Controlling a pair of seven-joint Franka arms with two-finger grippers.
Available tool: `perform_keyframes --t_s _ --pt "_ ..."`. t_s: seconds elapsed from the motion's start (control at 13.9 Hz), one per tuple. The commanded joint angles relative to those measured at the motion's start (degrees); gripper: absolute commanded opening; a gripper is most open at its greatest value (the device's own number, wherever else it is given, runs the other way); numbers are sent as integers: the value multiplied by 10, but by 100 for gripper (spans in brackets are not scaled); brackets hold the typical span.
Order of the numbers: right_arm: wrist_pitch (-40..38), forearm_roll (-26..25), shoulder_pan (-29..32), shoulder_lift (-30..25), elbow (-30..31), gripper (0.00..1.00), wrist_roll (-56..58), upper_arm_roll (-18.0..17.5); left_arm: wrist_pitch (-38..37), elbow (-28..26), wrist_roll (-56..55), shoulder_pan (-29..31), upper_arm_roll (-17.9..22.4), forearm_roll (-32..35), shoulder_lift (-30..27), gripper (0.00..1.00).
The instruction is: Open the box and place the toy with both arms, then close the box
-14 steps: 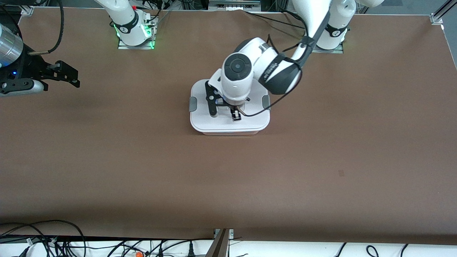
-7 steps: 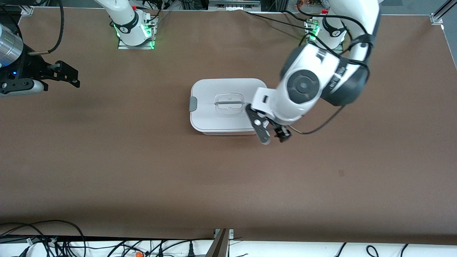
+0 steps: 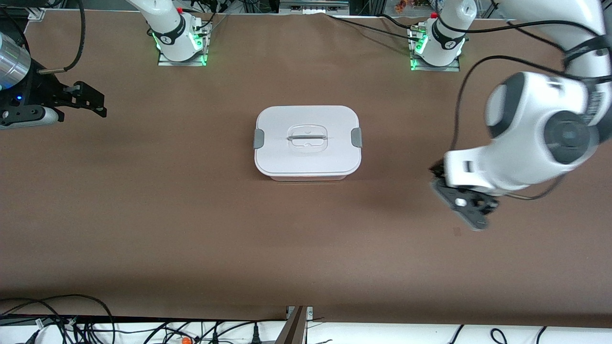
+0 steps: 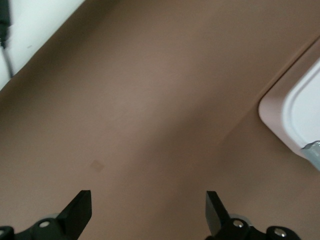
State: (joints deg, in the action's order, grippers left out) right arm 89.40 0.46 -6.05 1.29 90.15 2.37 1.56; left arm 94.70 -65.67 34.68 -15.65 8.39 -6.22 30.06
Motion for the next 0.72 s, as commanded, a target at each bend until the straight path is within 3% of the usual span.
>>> perform_keyframes --t_s 0.0,0.29,0.65 --pt "-9 -5 5 5 -11 100 -6 -4 -2 -60 -49 20 15 10 -67 100" --pt "-9 -5 3 5 -12 100 -7 -4 -7 -143 -150 71 14 9 -162 100" --pt "-9 -5 2 5 -13 100 -7 -5 -35 -205 -228 112 1 9 -234 100"
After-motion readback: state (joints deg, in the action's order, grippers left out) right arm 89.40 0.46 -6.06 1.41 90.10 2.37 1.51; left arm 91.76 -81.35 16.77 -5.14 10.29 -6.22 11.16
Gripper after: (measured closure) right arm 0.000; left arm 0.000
